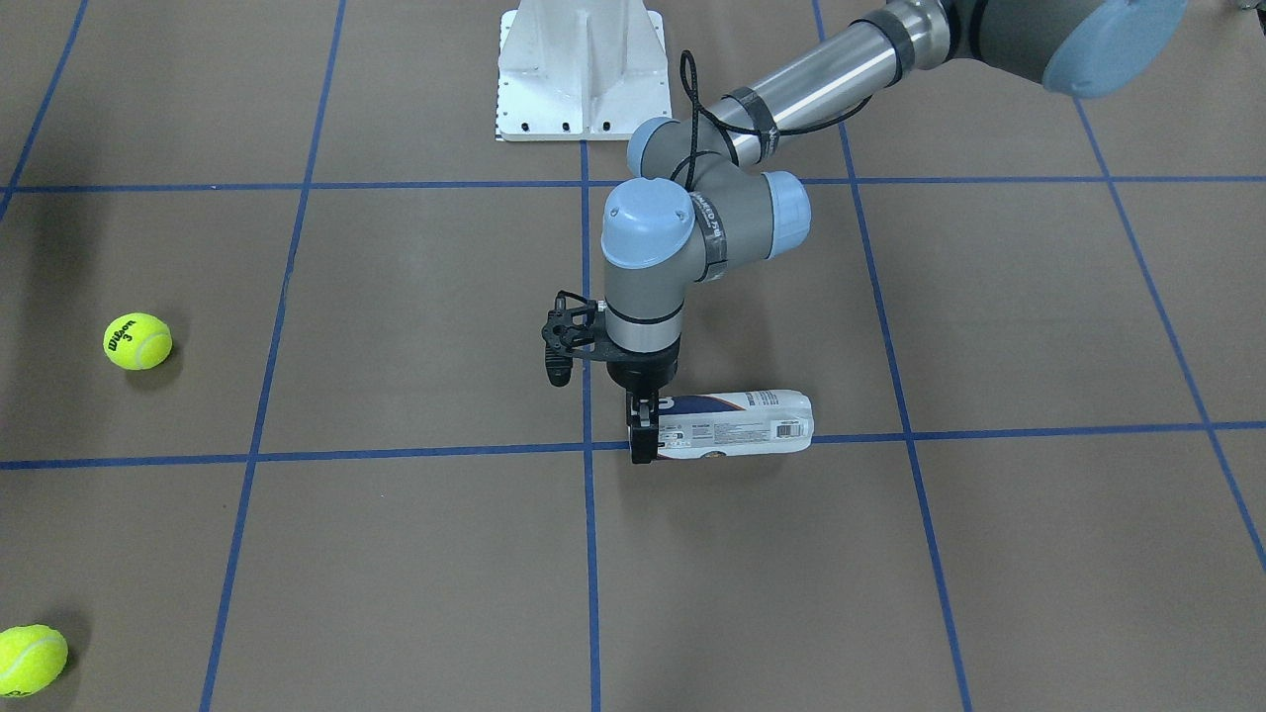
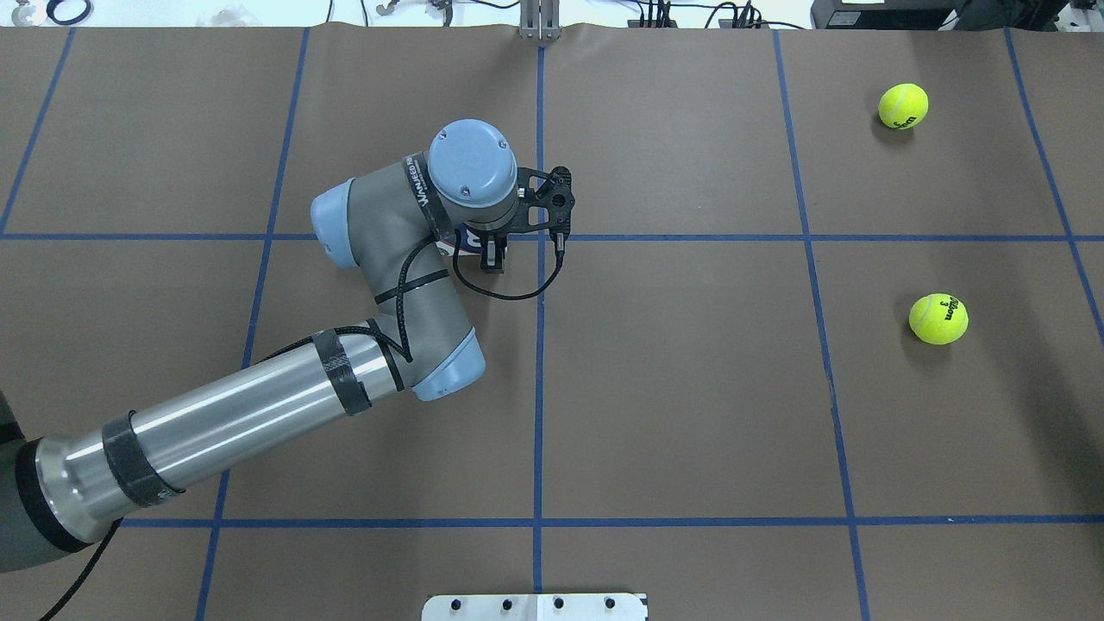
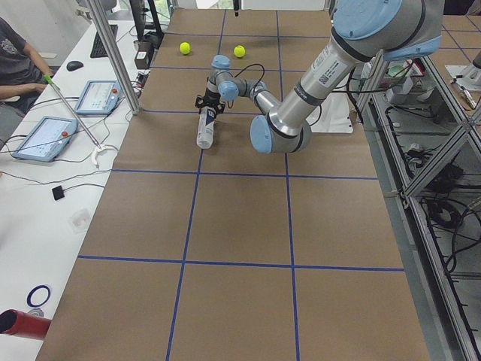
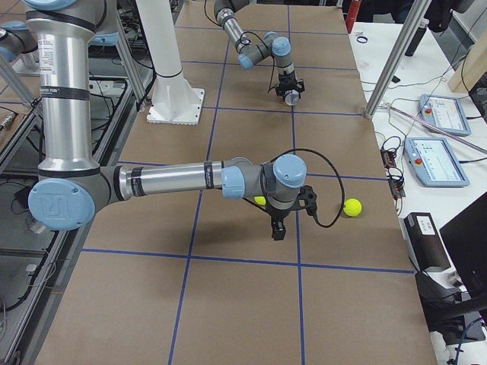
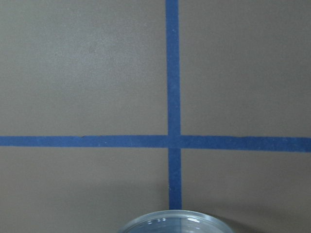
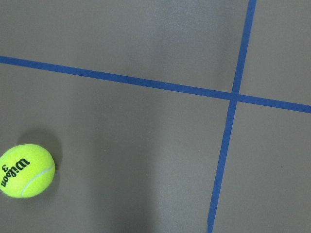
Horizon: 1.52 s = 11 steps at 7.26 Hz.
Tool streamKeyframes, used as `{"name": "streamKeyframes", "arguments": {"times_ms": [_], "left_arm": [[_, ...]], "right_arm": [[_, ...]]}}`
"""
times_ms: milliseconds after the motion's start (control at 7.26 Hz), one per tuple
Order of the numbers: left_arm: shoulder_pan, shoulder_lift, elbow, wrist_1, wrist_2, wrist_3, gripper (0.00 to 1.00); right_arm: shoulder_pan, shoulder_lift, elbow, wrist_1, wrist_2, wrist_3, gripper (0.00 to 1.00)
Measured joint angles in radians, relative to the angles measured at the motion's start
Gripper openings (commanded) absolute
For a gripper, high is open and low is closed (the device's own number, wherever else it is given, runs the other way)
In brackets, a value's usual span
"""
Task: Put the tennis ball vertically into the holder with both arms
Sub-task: 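Lift the can with the left gripper and turn its opening upward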
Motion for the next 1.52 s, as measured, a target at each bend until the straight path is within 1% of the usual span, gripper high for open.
{"name": "streamKeyframes", "arguments": {"times_ms": [138,413,689,827,965,1240,1378,1516], "left_arm": [[-0.003,0.0,-0.001,-0.026,0.0,-0.002,0.82],[-0.029,-0.001,-0.021,-0.134,0.0,-0.041,0.82],[-0.071,-0.003,-0.099,-0.194,0.0,-0.101,0.8],[-0.079,-0.002,-0.136,-0.235,0.0,-0.175,0.8],[-0.08,0.008,-0.152,-0.322,0.0,-0.284,0.81],[-0.078,0.056,-0.156,-0.562,0.003,-0.497,0.83],[-0.076,0.08,-0.153,-0.698,0.027,-0.579,0.83],[-0.068,0.097,-0.147,-0.812,0.079,-0.638,0.83]], "right_arm": [[0.0,0.0,0.001,0.0,0.0,0.0,0.99],[0.0,0.001,0.002,0.002,0.0,0.001,0.99],[0.0,0.001,0.002,0.015,0.0,0.002,0.99],[0.0,0.001,0.002,0.018,0.001,0.002,0.99],[0.0,0.001,0.001,0.021,0.008,0.001,0.99],[0.0,0.002,0.002,0.025,0.021,0.001,0.99],[0.0,0.002,0.002,0.026,0.022,0.001,0.99],[0.0,0.002,0.001,0.026,0.023,0.002,0.99]]}}
